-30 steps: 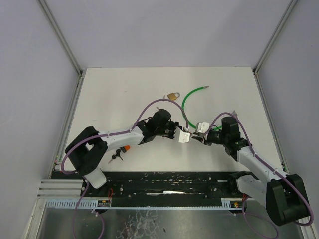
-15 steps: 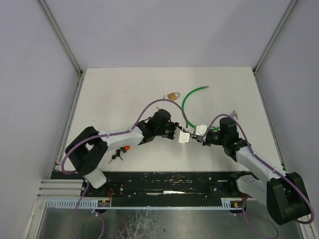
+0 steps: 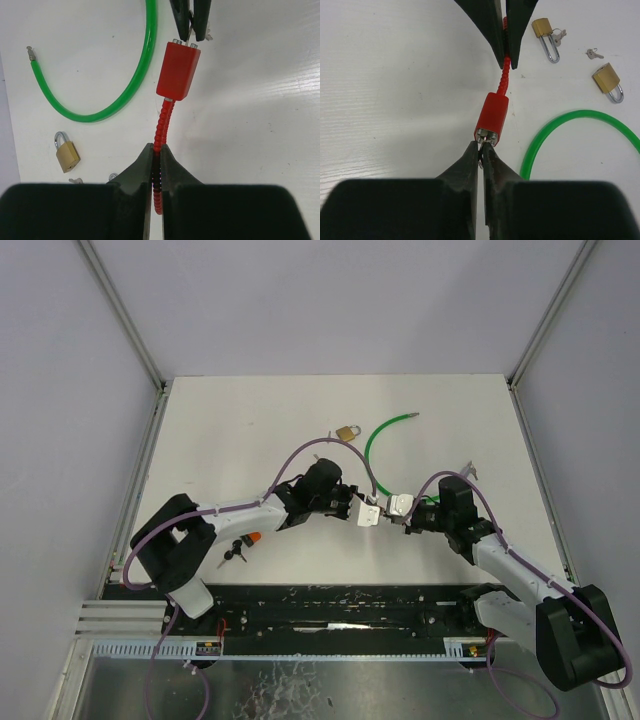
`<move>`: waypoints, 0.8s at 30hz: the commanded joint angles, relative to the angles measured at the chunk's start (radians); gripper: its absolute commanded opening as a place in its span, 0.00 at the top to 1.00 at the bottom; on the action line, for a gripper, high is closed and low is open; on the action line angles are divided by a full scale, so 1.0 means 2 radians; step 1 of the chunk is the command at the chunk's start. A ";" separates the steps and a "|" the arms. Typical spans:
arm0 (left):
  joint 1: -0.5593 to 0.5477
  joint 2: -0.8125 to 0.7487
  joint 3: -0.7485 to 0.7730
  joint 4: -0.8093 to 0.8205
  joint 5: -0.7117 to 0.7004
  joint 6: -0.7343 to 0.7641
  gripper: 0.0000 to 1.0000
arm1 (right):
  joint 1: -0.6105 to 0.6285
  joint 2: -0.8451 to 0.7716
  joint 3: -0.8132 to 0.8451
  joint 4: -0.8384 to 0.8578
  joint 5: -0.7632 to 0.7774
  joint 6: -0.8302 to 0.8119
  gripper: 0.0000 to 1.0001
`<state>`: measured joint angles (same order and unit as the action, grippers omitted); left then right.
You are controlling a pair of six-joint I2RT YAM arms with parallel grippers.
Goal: Lock with the key
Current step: Lock the lock.
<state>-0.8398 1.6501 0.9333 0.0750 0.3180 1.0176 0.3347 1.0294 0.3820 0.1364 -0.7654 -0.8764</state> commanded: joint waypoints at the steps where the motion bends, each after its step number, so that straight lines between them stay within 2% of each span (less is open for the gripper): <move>1: 0.004 -0.016 0.000 0.025 0.017 -0.007 1.00 | 0.006 -0.006 0.015 -0.008 0.007 -0.013 0.81; 3: 0.004 -0.017 0.001 0.024 0.018 -0.007 1.00 | 0.006 -0.005 0.015 -0.010 0.008 -0.013 0.76; 7: 0.004 -0.015 0.002 0.022 0.018 -0.007 1.00 | 0.007 -0.002 0.016 -0.012 0.008 -0.016 0.74; 10: 0.004 -0.016 0.002 0.022 0.018 -0.007 1.00 | 0.007 -0.001 0.016 -0.010 0.009 -0.016 0.79; 17: 0.005 -0.015 0.004 0.021 0.021 -0.007 1.00 | 0.010 0.001 0.029 -0.011 0.006 -0.014 1.00; 24: 0.005 -0.024 -0.001 0.024 0.028 -0.009 1.00 | 0.012 -0.025 0.055 -0.057 0.027 -0.018 1.00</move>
<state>-0.8349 1.6482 0.9333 0.0750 0.3393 1.0130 0.3481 1.0218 0.4065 0.0746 -0.7391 -0.8944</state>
